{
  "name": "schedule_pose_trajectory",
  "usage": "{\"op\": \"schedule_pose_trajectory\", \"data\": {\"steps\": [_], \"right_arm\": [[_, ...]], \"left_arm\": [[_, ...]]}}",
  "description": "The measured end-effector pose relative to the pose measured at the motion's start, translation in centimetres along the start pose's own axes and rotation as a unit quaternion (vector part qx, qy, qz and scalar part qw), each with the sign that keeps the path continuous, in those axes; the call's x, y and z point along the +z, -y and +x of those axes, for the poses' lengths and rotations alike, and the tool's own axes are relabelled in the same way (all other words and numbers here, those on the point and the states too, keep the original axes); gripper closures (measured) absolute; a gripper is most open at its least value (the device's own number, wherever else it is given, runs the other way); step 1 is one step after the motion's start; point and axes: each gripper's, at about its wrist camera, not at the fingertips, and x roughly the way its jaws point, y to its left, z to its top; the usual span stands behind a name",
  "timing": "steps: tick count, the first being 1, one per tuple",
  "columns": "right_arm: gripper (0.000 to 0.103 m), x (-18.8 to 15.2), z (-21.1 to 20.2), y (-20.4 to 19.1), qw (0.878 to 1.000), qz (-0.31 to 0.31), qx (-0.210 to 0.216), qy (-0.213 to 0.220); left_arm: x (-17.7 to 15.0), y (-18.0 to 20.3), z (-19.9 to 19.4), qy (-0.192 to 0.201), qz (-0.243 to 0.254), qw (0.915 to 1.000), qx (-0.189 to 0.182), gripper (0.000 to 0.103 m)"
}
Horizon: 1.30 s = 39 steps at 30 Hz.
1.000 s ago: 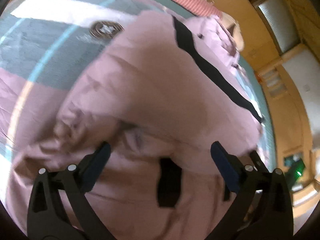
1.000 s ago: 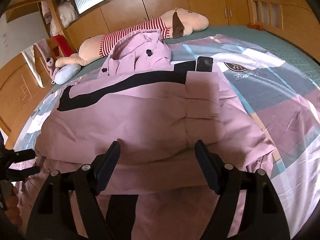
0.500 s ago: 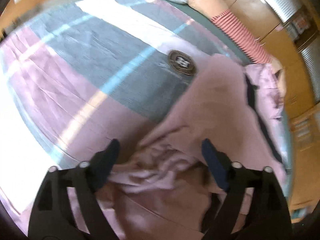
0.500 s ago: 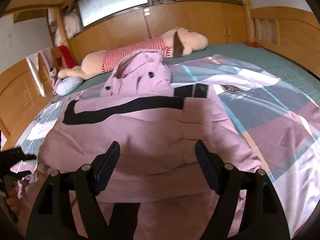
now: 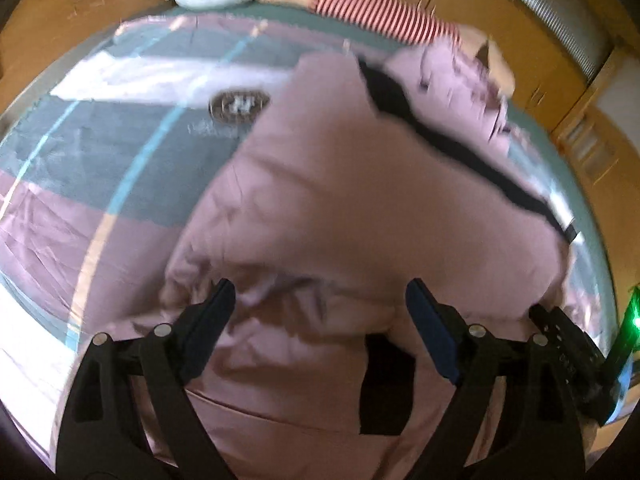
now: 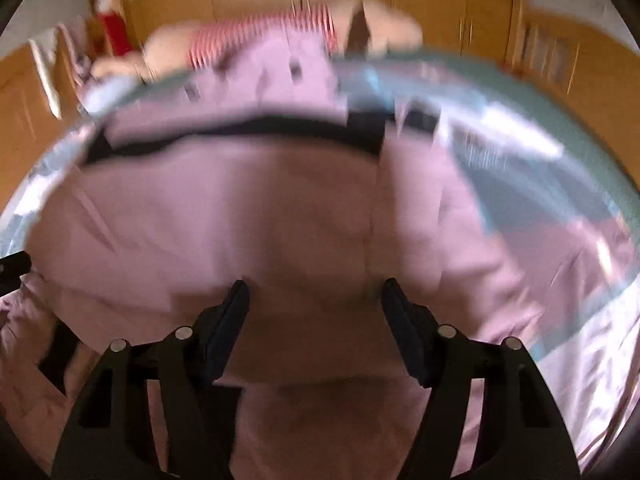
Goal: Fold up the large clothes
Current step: 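Fold the hem up toward the collar and release it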
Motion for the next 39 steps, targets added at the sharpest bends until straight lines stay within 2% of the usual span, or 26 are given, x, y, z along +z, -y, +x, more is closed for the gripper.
{"op": "schedule_pose_trajectory", "data": {"steps": [2,5,8,9,11,13,19,22,23,26,27,28,30,31,39], "right_arm": [[0.032,0.2,-0.4,0.4,1.000,0.012,0.008,0.005],[0.032,0.0,-1.5,1.0,0.998,0.036,0.024,0.033],[0.030,0.0,-2.4,1.0,0.997,0.044,0.035,0.056],[0.024,0.0,-2.1,1.0,0.997,0.042,0.031,0.051],[0.023,-0.1,-0.9,0.8,0.999,0.037,0.017,0.021],[0.022,-0.4,-0.6,0.6,0.999,0.035,0.016,0.018],[0.017,-0.6,-0.4,0.2,1.000,0.021,0.011,0.017],[0.017,-0.5,-0.6,0.5,0.999,0.024,0.016,0.022],[0.017,-0.6,-1.1,0.7,0.999,0.030,0.022,0.034],[0.016,-0.5,-3.3,1.3,0.993,0.049,0.038,0.096],[0.016,-0.4,-3.6,1.3,0.993,0.047,0.033,0.104],[0.015,-0.3,-3.5,1.1,0.994,0.038,0.015,0.100],[0.013,-0.3,-1.1,0.8,0.999,0.026,-0.028,0.036],[0.012,-0.4,-0.1,0.9,0.999,0.026,-0.027,0.015],[0.004,-0.5,0.7,0.6,0.999,0.011,-0.029,0.008]], "left_arm": [[-0.2,-0.3,0.6,-0.015,-0.007,0.9998,-0.004,0.014],[0.0,0.0,0.2,-0.014,-0.003,0.9999,-0.005,0.013],[-0.2,0.0,-0.3,-0.003,-0.001,1.0000,-0.007,0.007],[-0.3,0.1,-0.4,-0.003,0.001,1.0000,-0.006,0.007],[-0.5,0.2,0.0,-0.013,0.004,0.9999,-0.004,0.007],[-0.5,0.3,0.4,-0.022,0.003,0.9998,-0.003,0.007],[-1.1,2.1,-0.3,-0.001,0.047,0.9989,0.005,0.007],[-1.6,3.4,0.3,-0.008,0.091,0.9950,0.039,0.002],[-2.0,4.0,1.1,-0.019,0.118,0.9909,0.062,0.002],[-2.5,4.4,2.4,-0.038,0.142,0.9851,0.089,0.002],[-2.6,4.4,2.6,-0.043,0.147,0.9838,0.094,0.002],[-2.7,4.6,2.9,-0.048,0.155,0.9817,0.100,0.002],[-3.0,4.8,3.3,-0.048,0.170,0.9779,0.112,0.002],[-3.2,4.9,3.4,-0.045,0.173,0.9772,0.115,0.002],[-3.0,5.1,2.8,-0.032,0.176,0.9770,0.116,0.002]]}}
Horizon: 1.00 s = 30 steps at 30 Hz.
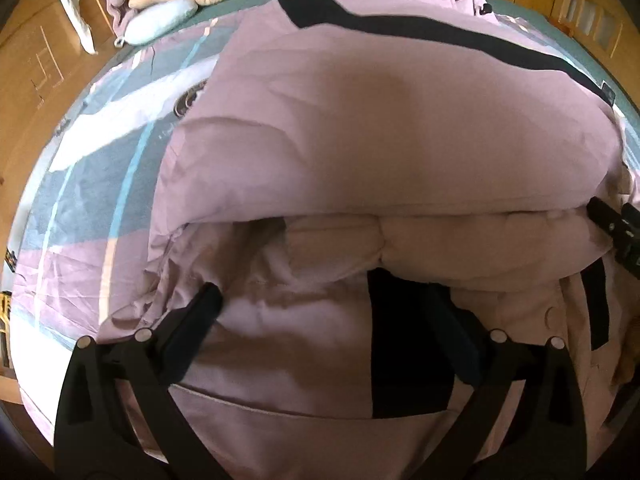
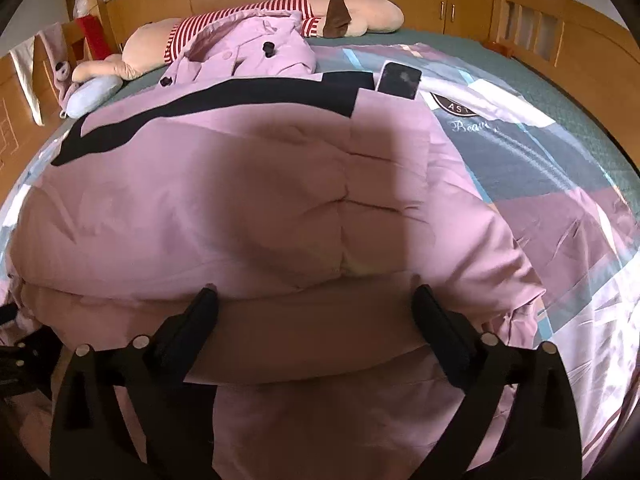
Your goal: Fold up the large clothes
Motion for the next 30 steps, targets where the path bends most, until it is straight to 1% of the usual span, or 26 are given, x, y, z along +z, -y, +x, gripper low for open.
{"op": "schedule_pose_trajectory", "data": {"steps": [3,5,7,8,9,10,11,13,16,18,19,20,22,24,26,28,29,30], "right_arm": [[0.004,0.0,0.1,0.2,1.000,0.002,0.002,0.001],[0.003,0.0,0.0,0.2,1.000,0.000,0.001,0.001],[0.001,-0.2,0.0,0.0,1.000,-0.002,0.001,0.000],[0.001,-0.2,0.1,-0.1,1.000,-0.003,0.000,0.001],[0.001,-0.2,0.0,-0.1,1.000,-0.004,-0.001,0.001],[0.001,-0.2,0.1,-0.1,1.000,-0.004,-0.001,0.001],[0.001,-0.3,0.1,-0.1,1.000,-0.004,-0.002,0.001],[0.001,-0.3,0.1,-0.2,1.000,-0.005,-0.002,0.001],[0.001,-0.3,0.1,-0.3,1.000,-0.006,-0.005,0.000],[0.001,-0.4,0.2,-0.3,1.000,-0.008,-0.006,0.000],[0.001,-0.4,0.2,-0.4,1.000,-0.008,-0.008,0.000],[0.001,-0.4,0.2,-0.5,1.000,-0.009,-0.009,0.000],[0.001,-0.4,0.3,-0.5,1.000,-0.010,-0.009,0.000],[0.001,-0.4,0.3,-0.5,1.000,-0.010,-0.009,0.000],[0.001,-0.4,0.3,-0.5,1.000,-0.010,-0.009,0.000],[0.001,-0.4,0.3,-0.5,1.000,-0.010,-0.009,0.000],[0.001,-0.4,0.3,-0.5,1.000,-0.011,-0.009,0.000],[0.001,-0.4,0.3,-0.5,1.000,-0.010,-0.009,0.000]], "left_arm": [[-0.1,0.7,-0.8,0.025,0.014,0.9996,0.005,0.002],[-0.1,0.9,-1.2,0.034,0.016,0.9993,0.003,0.002],[-0.1,0.7,-0.7,0.022,0.012,0.9997,0.001,0.002],[-0.1,0.4,0.2,0.000,0.003,1.0000,-0.006,0.002],[-0.4,0.2,0.7,-0.013,-0.006,0.9998,-0.014,0.002],[-0.4,-0.2,0.8,-0.011,-0.017,0.9994,-0.026,0.002],[-0.3,-0.3,0.8,-0.012,-0.020,0.9993,-0.029,0.002],[-0.2,-0.3,0.5,-0.012,-0.019,0.9993,-0.028,0.002],[-0.1,-0.6,-0.2,0.003,-0.029,0.9992,-0.028,0.002],[-0.1,-0.7,-1.0,0.016,-0.036,0.9980,-0.050,0.002],[-0.1,-0.8,-1.0,0.016,-0.036,0.9977,-0.055,0.002],[-0.1,-0.8,-0.6,0.008,-0.036,0.9977,-0.057,0.002],[-0.4,-0.6,0.4,-0.014,-0.027,0.9982,-0.051,0.002],[-0.6,0.2,0.7,-0.006,-0.004,0.9994,-0.033,0.002],[-0.7,0.6,0.6,-0.003,-0.002,0.9996,-0.028,0.002],[-0.8,0.3,0.0,0.011,-0.013,0.9990,-0.041,0.002],[-1.1,0.3,-0.5,0.018,-0.019,0.9983,-0.051,0.002],[-1.3,0.2,-1.1,0.027,-0.027,0.9969,-0.069,0.002]]}}
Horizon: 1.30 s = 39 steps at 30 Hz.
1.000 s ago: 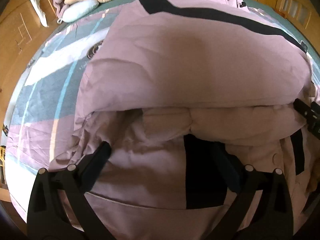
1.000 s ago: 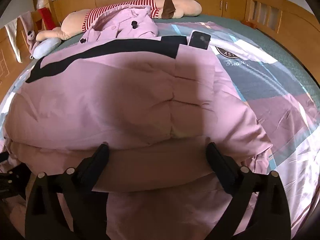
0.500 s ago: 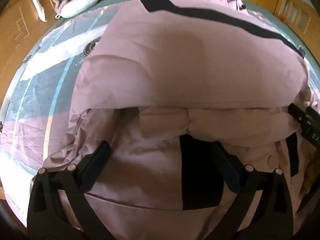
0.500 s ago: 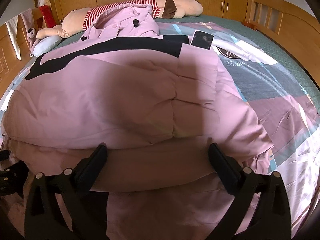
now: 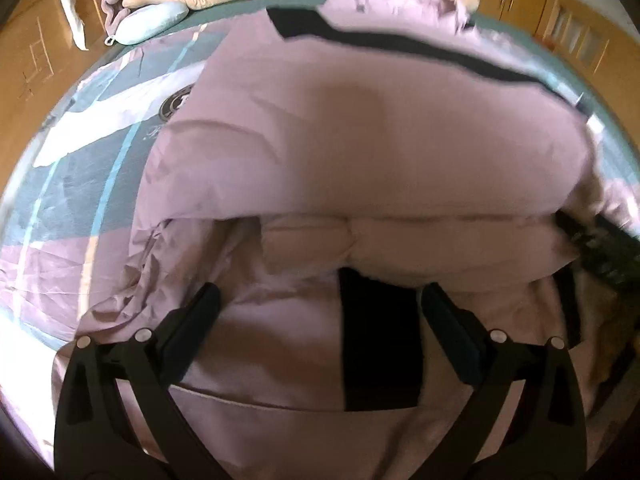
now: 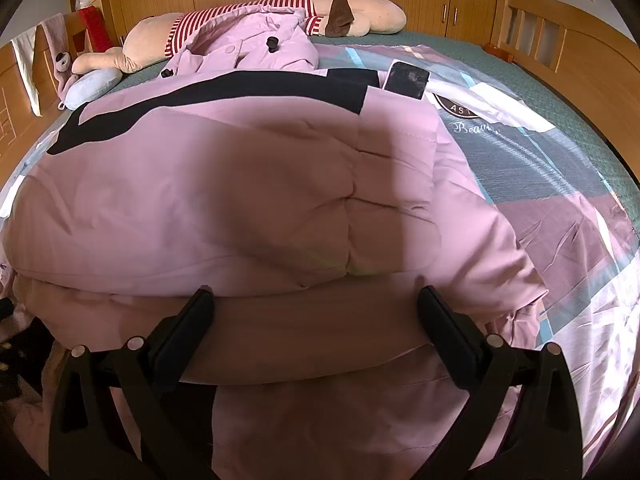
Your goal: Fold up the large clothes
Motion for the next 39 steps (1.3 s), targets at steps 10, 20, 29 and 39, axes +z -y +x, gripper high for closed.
{"op": "schedule_pose_trajectory", "data": {"steps": [10,20,29,39], "right_arm": [[0.001,-0.1,0.0,0.0,1.000,0.000,0.000,0.000],[0.001,4.3,-6.8,-0.7,0.990,-0.009,0.040,0.137],[0.005,8.2,2.7,-6.8,0.998,-0.032,0.054,0.001],[0.002,6.5,2.3,-6.3,0.997,-0.042,0.050,0.031]], "left_arm": [[-0.2,1.0,1.5,-0.023,0.027,0.9989,0.030,0.002],[1.9,-1.7,-1.9,0.016,-0.025,0.9995,-0.009,0.002],[2.6,-4.1,-1.9,0.005,-0.063,0.9977,-0.022,0.002],[1.6,-5.1,-1.7,-0.016,-0.068,0.9975,-0.007,0.002]]}}
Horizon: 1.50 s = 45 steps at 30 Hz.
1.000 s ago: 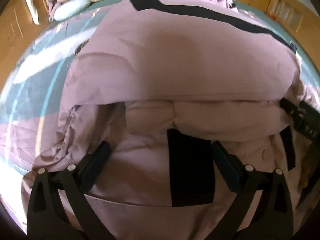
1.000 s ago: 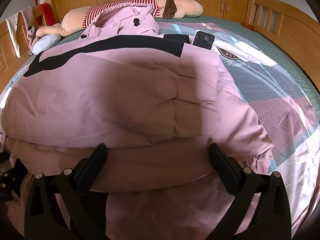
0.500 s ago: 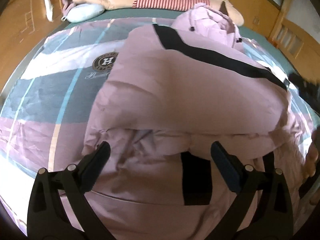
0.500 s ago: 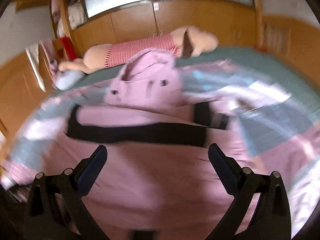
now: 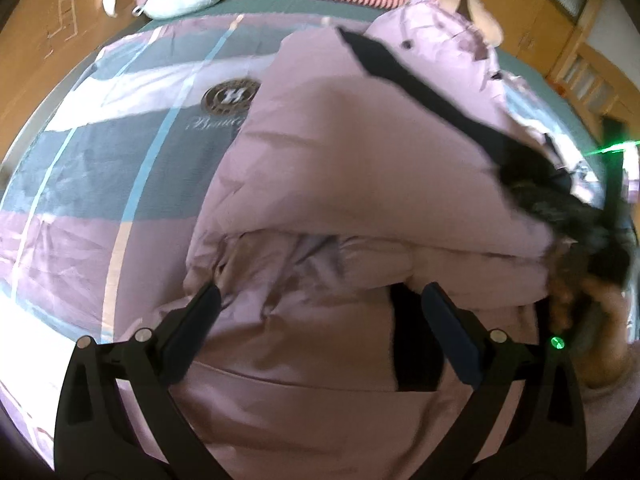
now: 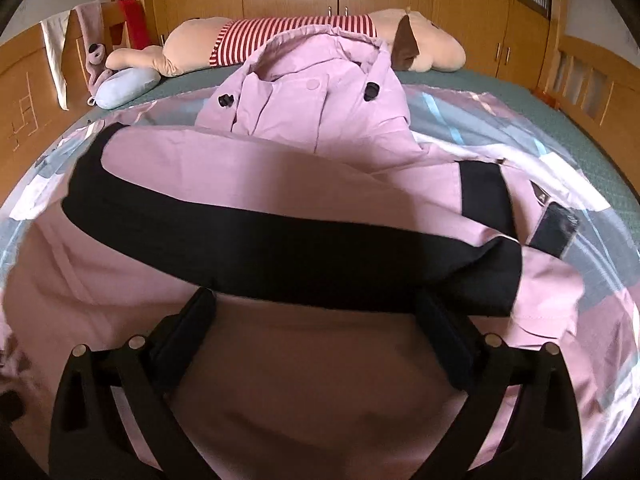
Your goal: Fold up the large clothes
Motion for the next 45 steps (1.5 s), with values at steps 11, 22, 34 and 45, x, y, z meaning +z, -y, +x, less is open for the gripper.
{"op": "schedule_pose_trajectory", "data": {"steps": [11,22,34,45], "right_arm": [[0.004,-0.9,-5.0,5.8,0.999,0.026,0.024,-0.021],[0.001,-6.6,-2.9,8.0,0.997,0.001,-0.045,-0.061],[0.001,-6.9,-2.8,8.0,0.997,0.002,-0.047,-0.053],[0.001,-6.9,-2.6,7.8,0.997,-0.002,-0.052,-0.050]], "left_arm": [[-0.2,-0.1,0.0,-0.007,-0.005,1.0000,-0.003,0.002],[-1.3,1.9,2.8,-0.012,0.051,0.9944,0.091,0.002],[-1.5,1.3,1.4,0.020,0.002,0.9965,0.082,0.002],[-3.1,4.6,1.4,0.010,0.058,0.9983,-0.004,0.002]]}}
